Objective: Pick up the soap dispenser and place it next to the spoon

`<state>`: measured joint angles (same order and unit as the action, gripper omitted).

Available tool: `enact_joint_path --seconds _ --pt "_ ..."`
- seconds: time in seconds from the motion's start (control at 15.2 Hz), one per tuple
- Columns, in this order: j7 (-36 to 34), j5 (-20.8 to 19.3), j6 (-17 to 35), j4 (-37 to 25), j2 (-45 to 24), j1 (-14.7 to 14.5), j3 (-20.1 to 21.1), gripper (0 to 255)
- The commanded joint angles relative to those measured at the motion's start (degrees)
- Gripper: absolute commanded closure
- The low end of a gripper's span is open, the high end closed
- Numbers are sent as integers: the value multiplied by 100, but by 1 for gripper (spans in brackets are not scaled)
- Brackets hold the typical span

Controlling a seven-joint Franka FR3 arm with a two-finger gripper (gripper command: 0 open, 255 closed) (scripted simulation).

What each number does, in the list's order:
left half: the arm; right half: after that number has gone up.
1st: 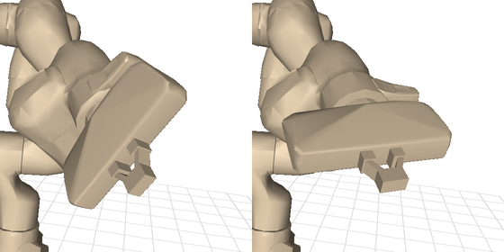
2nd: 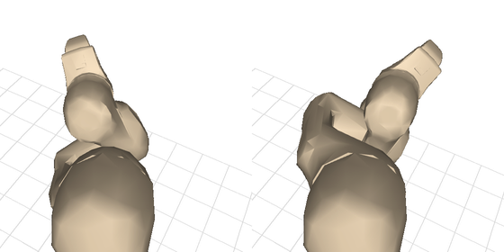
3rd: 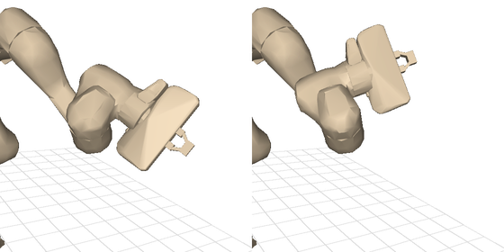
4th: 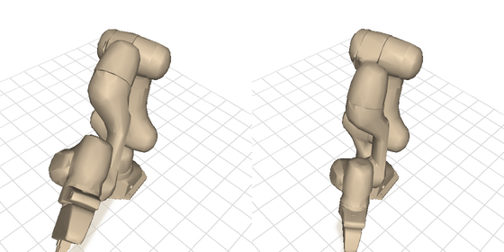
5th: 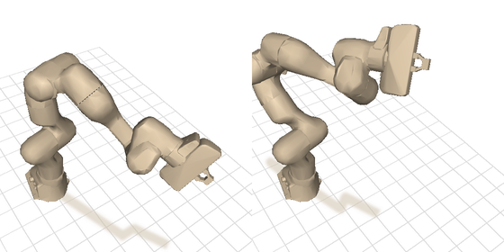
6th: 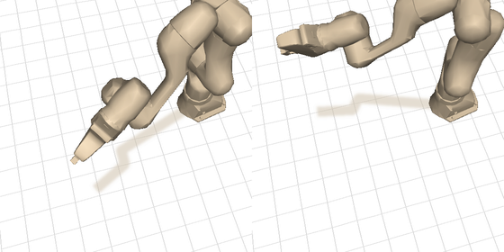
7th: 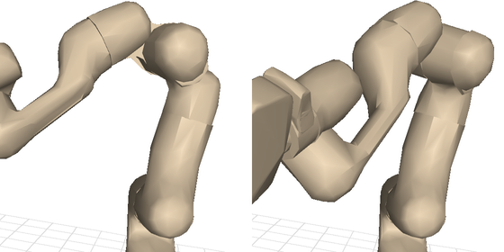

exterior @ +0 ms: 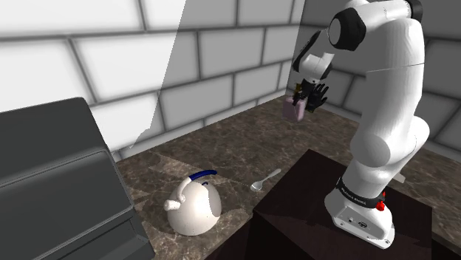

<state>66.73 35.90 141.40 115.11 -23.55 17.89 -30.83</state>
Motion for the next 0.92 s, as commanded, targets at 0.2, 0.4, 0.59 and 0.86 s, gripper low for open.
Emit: enact_joint_path --seconds 0.2,0.4,0.59,0.86 --pt "-245 -303 -241 -37 266 -121 -167 255" --pt "-387 -478 -390 -74 417 -186 -256 255" --pt "-525 -649 -544 -124 563 -244 -335 255" --pt "-704 -866 -758 -210 746 -311 -427 255"
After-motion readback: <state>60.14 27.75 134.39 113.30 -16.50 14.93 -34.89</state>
